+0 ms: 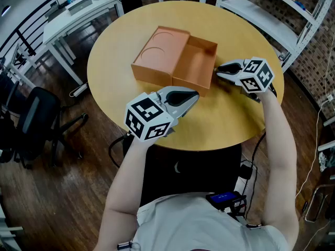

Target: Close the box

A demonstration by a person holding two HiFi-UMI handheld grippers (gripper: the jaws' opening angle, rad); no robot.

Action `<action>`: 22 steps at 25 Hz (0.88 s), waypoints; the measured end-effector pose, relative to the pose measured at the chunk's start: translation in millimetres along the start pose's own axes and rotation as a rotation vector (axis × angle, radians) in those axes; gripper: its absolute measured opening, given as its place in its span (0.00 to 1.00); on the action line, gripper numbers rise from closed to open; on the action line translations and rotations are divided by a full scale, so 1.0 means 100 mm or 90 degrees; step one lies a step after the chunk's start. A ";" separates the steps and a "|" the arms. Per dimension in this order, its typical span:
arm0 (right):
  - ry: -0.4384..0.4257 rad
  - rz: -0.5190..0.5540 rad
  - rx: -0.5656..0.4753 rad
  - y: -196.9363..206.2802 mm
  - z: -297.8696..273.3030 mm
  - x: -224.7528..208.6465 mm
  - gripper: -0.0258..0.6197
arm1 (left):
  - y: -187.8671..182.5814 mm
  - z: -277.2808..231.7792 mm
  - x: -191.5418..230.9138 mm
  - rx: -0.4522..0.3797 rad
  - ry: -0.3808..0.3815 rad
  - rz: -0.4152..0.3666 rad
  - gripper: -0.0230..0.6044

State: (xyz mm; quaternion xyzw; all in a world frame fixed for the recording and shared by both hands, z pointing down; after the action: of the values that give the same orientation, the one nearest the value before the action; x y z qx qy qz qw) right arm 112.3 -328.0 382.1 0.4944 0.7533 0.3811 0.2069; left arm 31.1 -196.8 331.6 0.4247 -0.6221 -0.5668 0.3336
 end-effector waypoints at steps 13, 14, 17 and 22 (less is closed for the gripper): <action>-0.008 0.013 0.044 -0.06 -0.22 -0.10 0.16 | 0.00 0.00 0.03 0.002 -0.001 0.000 0.04; -0.008 0.016 0.041 -0.09 -0.23 -0.09 0.16 | 0.00 0.00 0.03 0.002 -0.001 0.000 0.04; -0.010 0.034 0.043 -0.23 -0.27 -0.05 0.16 | -0.01 0.01 0.04 0.002 -0.001 0.001 0.04; -0.014 0.043 0.053 -0.35 -0.49 -0.03 0.15 | 0.00 -0.02 0.02 0.004 -0.001 0.001 0.04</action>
State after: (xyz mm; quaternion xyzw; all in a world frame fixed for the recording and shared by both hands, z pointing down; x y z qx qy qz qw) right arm 59.6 -356.7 385.4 0.5319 0.7489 0.3512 0.1814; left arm 31.6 -199.5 331.2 0.4248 -0.6243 -0.5650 0.3325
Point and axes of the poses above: the fingertips, and each gripper's own axes: z backward along the fingers, x to its left, y out of its underside, the point moved 1 cm from there along z, backward along the fingers, and after that the axes turned 6 degrees about -z, right-handed, at the moved point
